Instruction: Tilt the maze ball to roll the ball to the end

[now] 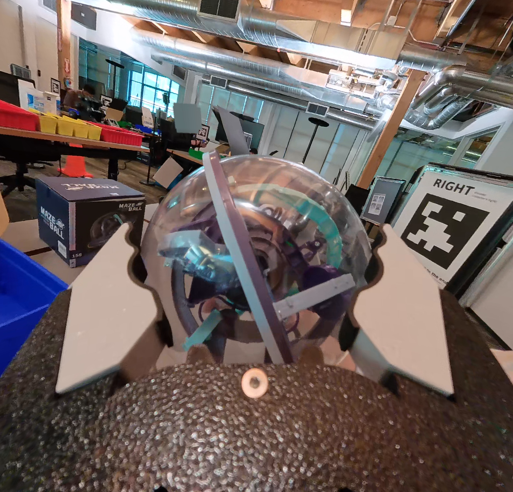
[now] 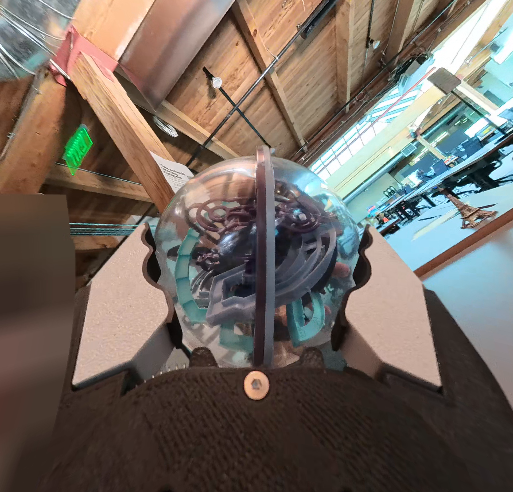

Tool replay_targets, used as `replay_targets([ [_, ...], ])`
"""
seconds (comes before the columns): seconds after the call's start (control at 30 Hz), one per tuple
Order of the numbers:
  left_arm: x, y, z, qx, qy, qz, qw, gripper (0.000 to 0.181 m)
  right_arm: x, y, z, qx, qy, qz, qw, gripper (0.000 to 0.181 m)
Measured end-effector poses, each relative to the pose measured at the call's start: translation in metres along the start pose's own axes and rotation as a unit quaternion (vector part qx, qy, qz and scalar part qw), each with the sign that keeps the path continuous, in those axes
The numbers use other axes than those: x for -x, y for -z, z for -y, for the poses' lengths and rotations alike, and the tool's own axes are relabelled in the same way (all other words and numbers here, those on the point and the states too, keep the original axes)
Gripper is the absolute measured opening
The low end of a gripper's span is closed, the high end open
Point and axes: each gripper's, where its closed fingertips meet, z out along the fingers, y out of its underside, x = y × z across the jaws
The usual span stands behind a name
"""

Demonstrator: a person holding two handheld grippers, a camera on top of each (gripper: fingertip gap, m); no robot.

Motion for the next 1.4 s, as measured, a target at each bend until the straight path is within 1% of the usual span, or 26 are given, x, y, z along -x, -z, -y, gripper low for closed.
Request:
replay_targets([
  [0.13,-0.001,0.002,0.003,-0.001,0.008,0.011,1.0,0.156,0.001,-0.003,-0.001,-0.007,-0.011,0.002,1.0,0.141],
  [0.3,-0.001,0.006,0.003,-0.004,0.007,0.004,1.0,0.156,0.001,-0.004,-0.004,-0.005,-0.001,0.003,1.0,0.142],
  [0.4,0.001,0.009,0.002,-0.006,0.029,-0.01,1.0,0.156,0.002,-0.005,-0.004,-0.009,0.021,-0.003,1.0,0.141],
  [0.47,0.003,0.011,0.003,-0.002,0.026,-0.019,0.999,0.155,0.002,-0.005,-0.002,-0.018,0.049,-0.008,0.999,0.136],
  [0.57,0.002,0.011,0.007,0.016,-0.038,-0.014,0.999,0.151,0.004,-0.002,0.005,-0.046,0.092,-0.002,0.995,0.125],
  [0.63,-0.007,0.009,0.008,0.032,-0.092,-0.017,0.995,0.154,0.013,-0.004,0.006,-0.06,0.12,0.013,0.991,0.125],
  [0.7,-0.017,0.006,0.01,0.033,-0.141,-0.027,0.989,0.154,0.024,-0.006,0.006,-0.066,0.16,0.017,0.985,0.131],
  [0.77,-0.029,0.007,0.017,0.008,-0.171,-0.055,0.984,0.154,0.038,-0.011,0.005,-0.053,0.21,0.017,0.976,0.133],
  [0.83,-0.04,0.009,0.029,-0.045,-0.192,-0.086,0.977,0.152,0.055,-0.02,0.006,-0.031,0.268,0.016,0.963,0.135],
  [0.9,-0.048,0.01,0.047,-0.097,-0.203,-0.095,0.97,0.152,0.068,-0.039,0.008,0.018,0.325,-0.009,0.945,0.144],
  [1.03,-0.066,0.023,0.092,-0.209,-0.163,-0.118,0.957,0.153,0.101,-0.077,0.013,0.114,0.388,-0.032,0.914,0.144],
  [1.07,-0.07,0.027,0.101,-0.229,-0.153,-0.124,0.953,0.153,0.108,-0.084,0.012,0.133,0.397,-0.037,0.907,0.144],
  [1.17,-0.081,0.034,0.118,-0.242,-0.124,-0.132,0.953,0.154,0.125,-0.097,0.01,0.165,0.423,-0.044,0.89,0.139],
  [1.27,-0.091,0.041,0.132,-0.258,-0.134,-0.133,0.947,0.153,0.14,-0.106,0.01,0.171,0.449,-0.045,0.876,0.132],
  [1.3,-0.095,0.044,0.137,-0.269,-0.136,-0.137,0.943,0.153,0.145,-0.112,0.008,0.175,0.457,-0.044,0.871,0.133],
  [1.33,-0.098,0.047,0.141,-0.281,-0.139,-0.14,0.939,0.153,0.149,-0.118,0.005,0.183,0.475,-0.045,0.86,0.136],
  [1.4,-0.105,0.054,0.148,-0.297,-0.157,-0.141,0.931,0.153,0.154,-0.128,-0.004,0.203,0.518,-0.047,0.83,0.145],
])
